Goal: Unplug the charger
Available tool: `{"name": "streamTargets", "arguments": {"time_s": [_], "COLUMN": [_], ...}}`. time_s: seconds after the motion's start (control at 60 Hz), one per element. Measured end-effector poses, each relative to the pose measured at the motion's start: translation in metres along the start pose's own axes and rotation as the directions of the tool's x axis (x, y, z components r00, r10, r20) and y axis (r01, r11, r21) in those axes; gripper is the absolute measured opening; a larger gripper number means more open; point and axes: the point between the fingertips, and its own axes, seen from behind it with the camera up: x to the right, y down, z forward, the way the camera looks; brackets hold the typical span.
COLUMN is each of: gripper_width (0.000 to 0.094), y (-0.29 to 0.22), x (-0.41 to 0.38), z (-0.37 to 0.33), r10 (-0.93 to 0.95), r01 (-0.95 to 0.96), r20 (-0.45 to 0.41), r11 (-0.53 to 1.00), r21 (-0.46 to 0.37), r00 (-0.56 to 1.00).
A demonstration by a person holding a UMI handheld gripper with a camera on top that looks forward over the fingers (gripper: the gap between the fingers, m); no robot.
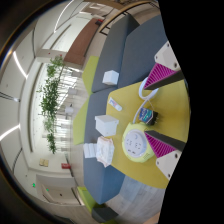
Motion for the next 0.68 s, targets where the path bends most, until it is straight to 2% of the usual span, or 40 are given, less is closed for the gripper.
{"name": "streamTargets", "arguments": {"time_s": [0.183, 0.35, 0.683], "gripper_width": [0.0848, 0.0847, 0.0847], "y": [-0.009, 0.001, 0.026], "x": [-0.012, -0.023, -0.004], "z": [-0.072, -0.12, -0.124], "r10": [0.034, 0.024, 0.096], "r01": [-0.036, -0.027, -0.1], "r20": [0.033, 0.057, 0.081], "r11": [0.998, 0.998, 0.993], "r21": [0.054, 0.063, 0.055], "r00": [0.999, 0.998, 0.992]}}
